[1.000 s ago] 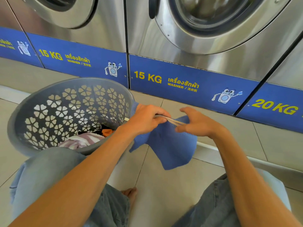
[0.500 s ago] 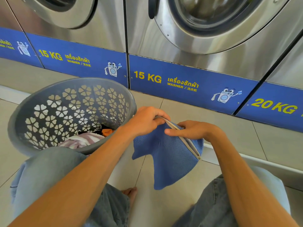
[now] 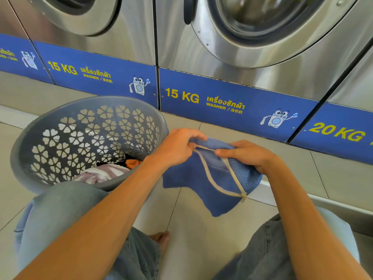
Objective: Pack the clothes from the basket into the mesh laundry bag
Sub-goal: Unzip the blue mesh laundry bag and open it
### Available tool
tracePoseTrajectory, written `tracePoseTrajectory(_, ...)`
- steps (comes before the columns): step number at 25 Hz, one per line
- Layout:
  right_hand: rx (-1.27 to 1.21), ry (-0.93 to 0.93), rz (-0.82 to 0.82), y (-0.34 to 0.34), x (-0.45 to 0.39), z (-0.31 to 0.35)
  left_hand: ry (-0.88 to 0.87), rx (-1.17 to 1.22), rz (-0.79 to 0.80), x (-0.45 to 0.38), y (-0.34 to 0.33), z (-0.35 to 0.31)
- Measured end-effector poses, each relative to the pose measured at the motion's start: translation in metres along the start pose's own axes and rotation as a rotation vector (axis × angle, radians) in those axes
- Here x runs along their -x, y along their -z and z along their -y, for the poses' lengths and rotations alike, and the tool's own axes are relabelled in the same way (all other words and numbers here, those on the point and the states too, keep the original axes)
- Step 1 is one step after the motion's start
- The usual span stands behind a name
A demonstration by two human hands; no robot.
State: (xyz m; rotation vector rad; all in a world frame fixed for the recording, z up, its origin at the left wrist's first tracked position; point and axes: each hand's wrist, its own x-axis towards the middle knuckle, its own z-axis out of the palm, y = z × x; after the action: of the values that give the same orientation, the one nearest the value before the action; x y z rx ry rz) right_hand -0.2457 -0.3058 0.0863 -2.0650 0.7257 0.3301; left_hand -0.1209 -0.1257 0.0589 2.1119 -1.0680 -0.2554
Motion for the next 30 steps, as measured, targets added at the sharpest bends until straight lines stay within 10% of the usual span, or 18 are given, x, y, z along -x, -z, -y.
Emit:
tracePoseTrajectory(13,0.082,0.306,-0.384,-0.021,0.006,0.011,0.289,-0.129,0.197,0.005,-0.033,0.02)
tracePoseTrajectory(30,0.385,0.192,-0.246,-0.06,-0.023,0.009,0.367,-0.423,0.413,0.013,-0.028,0.037)
